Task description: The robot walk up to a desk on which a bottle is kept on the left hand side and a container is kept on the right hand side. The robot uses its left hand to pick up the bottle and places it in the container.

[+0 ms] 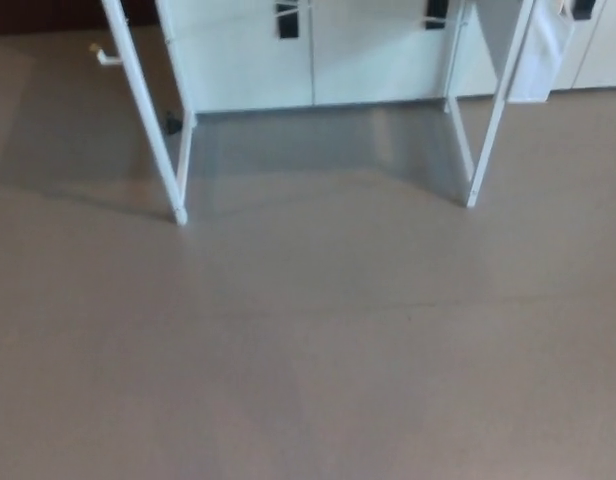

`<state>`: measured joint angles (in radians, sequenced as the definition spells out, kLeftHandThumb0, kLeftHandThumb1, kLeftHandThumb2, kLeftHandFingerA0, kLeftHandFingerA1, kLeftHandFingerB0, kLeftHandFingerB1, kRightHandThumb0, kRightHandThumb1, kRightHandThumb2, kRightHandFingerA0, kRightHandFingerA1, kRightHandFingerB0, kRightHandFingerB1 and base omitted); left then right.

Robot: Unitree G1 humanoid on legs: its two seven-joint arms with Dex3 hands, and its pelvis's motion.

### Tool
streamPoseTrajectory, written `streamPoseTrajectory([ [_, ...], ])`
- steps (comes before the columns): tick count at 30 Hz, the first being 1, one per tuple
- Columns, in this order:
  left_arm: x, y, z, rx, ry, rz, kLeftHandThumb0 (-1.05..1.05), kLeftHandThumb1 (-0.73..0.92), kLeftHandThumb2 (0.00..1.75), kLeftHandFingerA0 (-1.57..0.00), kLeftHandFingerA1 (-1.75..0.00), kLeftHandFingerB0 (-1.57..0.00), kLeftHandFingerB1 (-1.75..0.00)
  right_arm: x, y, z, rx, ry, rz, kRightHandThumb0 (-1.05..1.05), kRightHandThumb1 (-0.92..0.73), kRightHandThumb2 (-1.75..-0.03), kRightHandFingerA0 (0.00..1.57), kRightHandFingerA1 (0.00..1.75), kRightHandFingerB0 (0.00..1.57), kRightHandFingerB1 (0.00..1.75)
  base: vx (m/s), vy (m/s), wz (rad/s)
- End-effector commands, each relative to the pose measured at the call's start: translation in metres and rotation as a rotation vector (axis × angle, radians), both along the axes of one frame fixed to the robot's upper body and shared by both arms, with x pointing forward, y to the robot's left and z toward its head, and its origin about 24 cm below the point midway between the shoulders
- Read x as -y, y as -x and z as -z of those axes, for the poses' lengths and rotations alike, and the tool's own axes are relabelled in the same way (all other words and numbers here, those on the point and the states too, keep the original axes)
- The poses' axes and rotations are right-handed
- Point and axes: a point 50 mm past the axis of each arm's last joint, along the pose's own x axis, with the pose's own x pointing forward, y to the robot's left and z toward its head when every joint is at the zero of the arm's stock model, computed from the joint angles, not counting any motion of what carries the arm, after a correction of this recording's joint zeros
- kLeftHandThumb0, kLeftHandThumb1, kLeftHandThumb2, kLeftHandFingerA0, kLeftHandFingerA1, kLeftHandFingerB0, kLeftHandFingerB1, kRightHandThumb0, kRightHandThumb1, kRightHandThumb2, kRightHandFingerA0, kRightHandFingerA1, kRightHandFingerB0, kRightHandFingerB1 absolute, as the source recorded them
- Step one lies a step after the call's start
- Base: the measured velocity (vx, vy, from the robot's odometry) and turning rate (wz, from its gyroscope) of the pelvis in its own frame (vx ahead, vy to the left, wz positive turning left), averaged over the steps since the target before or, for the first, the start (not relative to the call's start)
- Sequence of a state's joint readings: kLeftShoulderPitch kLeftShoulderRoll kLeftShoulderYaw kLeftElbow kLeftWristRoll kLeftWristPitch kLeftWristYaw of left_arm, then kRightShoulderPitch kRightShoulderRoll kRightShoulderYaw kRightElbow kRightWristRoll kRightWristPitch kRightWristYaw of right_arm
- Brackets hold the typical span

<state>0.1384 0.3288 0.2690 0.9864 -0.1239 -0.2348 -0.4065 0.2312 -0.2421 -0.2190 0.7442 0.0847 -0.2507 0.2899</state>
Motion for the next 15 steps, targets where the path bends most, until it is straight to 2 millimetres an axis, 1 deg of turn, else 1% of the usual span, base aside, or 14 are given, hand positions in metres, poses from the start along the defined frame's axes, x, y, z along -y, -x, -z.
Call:
streamPoseTrajectory([
  [1, -0.0062, -0.0039, -0.0071, 0.037, -0.061, 0.021, -0.98, 0.92, 0.69, -0.29, -0.40, 0.00, -0.35, 0.0022, 0.0003, -0.0020, 0.020, 0.001, 0.009, -0.91, -0.82, -0.65, 0.21, 0.35, 0.22, 0.36, 0.60, 0.098, 0.39],
  [2, -0.0062, -0.0037, -0.0073, 0.032, -0.066, 0.036, -1.05, 0.78, 1.17, -0.21, -0.51, 0.00, -0.36, 0.0022, 0.0007, -0.0018, 0.020, 0.002, 0.009, -0.90, -0.82, -0.65, 0.21, 0.36, 0.22, 0.36, 0.43, 0.112, -1.02],
  [3, -0.0065, -0.0031, -0.0075, 0.026, -0.068, 0.046, -1.04, 0.79, 1.17, -0.21, -0.51, 0.00, -0.35, 0.0019, 0.0016, -0.0015, 0.020, 0.000, 0.009, -0.90, -0.82, -0.65, 0.20, 0.36, 0.22, 0.37, 0.44, 0.116, -0.48],
  [5, -0.0068, -0.0030, -0.0074, 0.023, -0.069, 0.050, -1.05, 0.78, 1.17, -0.21, -0.50, 0.00, -0.33, 0.0021, 0.0019, -0.0011, 0.021, 0.000, 0.007, -0.91, -0.82, -0.65, 0.20, 0.36, 0.22, 0.37, 0.44, 0.115, -0.02],
  [7, -0.0070, -0.0036, -0.0075, 0.022, -0.070, 0.051, -1.05, 0.77, 1.16, -0.21, -0.50, 0.00, -0.35, 0.0024, 0.0022, 0.0000, 0.020, -0.005, 0.014, -0.91, -0.81, -0.65, 0.18, 0.37, 0.22, 0.38, 0.42, 0.090, 0.03],
  [9, -0.0069, -0.0038, -0.0079, 0.024, -0.068, 0.053, -1.04, 0.79, 1.17, -0.21, -0.50, 0.00, -0.35, 0.0027, 0.0019, 0.0007, 0.015, -0.004, 0.015, -0.90, -0.82, -0.66, 0.19, 0.37, 0.22, 0.38, 0.34, 0.029, 0.11],
  [14, -0.0071, -0.0012, -0.0073, 0.016, -0.058, 0.053, -1.03, 0.77, 1.15, -0.21, -0.51, 0.00, -0.37, 0.0025, 0.0079, 0.0032, 0.003, -0.004, 0.016, -0.90, -0.82, -0.65, 0.20, 0.36, 0.21, 0.36, 0.41, -0.126, 0.25],
  [15, -0.0072, -0.0013, -0.0072, 0.015, -0.055, 0.052, -0.98, 0.91, 0.70, -0.26, -0.41, 0.00, -0.30, 0.0025, 0.0082, 0.0034, 0.002, -0.004, 0.014, -0.90, -0.82, -0.65, 0.20, 0.37, 0.21, 0.37, 0.57, -0.211, -0.75],
])
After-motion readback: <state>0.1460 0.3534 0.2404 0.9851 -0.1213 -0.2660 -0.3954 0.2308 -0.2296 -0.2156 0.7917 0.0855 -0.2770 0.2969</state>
